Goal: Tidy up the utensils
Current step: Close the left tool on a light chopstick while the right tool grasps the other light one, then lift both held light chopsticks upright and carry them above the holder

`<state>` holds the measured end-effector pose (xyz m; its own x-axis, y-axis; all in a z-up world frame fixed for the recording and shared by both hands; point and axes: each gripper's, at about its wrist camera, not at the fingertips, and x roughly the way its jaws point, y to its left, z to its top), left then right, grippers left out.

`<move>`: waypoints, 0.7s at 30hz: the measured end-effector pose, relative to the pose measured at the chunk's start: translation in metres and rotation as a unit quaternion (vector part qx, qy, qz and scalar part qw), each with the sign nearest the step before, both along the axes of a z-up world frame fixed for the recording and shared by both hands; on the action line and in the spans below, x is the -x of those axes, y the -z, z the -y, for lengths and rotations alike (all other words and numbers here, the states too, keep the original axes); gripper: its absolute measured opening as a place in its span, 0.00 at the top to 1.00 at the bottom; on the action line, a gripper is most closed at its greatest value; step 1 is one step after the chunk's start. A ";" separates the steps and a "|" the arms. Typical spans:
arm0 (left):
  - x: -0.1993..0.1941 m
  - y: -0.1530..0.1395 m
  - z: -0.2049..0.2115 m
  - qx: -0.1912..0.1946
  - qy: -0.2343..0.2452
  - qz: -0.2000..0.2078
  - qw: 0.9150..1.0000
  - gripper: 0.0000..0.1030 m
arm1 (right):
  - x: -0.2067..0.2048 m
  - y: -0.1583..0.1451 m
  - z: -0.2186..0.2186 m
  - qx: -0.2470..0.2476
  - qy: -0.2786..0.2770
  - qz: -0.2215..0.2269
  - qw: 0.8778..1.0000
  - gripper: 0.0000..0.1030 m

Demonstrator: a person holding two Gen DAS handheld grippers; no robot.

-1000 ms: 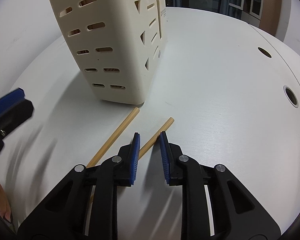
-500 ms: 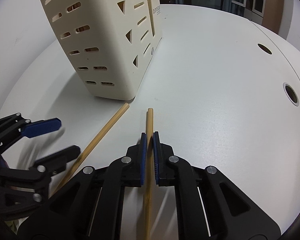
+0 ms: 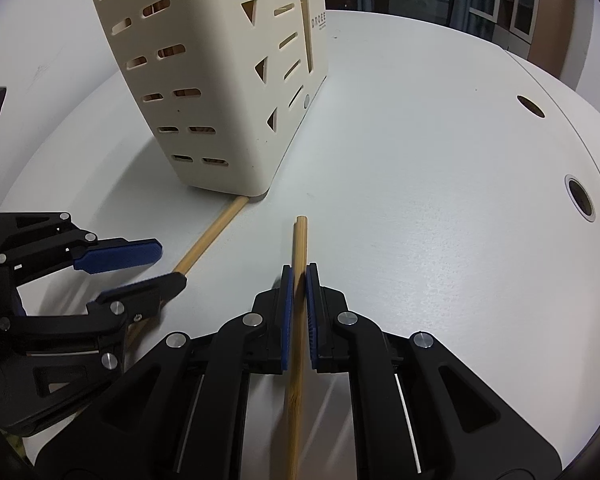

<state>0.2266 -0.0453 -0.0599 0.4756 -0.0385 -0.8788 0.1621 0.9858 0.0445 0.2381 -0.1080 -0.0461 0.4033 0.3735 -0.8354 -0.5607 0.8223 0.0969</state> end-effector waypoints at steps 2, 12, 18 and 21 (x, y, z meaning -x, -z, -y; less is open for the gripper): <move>-0.003 -0.001 -0.002 -0.003 0.001 -0.005 1.000 0.85 | 0.000 0.001 0.000 -0.005 0.004 -0.003 1.000 0.95; 0.001 -0.001 -0.014 0.009 -0.015 -0.004 1.000 0.94 | 0.006 -0.001 0.003 -0.024 0.015 -0.007 1.000 0.95; 0.021 -0.019 -0.025 0.026 -0.040 0.038 0.998 0.94 | 0.019 -0.015 0.001 -0.034 0.005 0.014 0.999 0.95; 0.031 -0.033 -0.035 0.039 -0.063 0.069 0.995 0.94 | 0.027 -0.026 0.002 -0.044 0.002 0.033 0.998 0.95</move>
<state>0.1954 -0.0104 -0.0270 0.5968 -0.0359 -0.8016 0.0341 0.9992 -0.0193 0.2111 -0.1102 -0.0202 0.4580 0.4427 -0.7709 -0.5643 0.8149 0.1327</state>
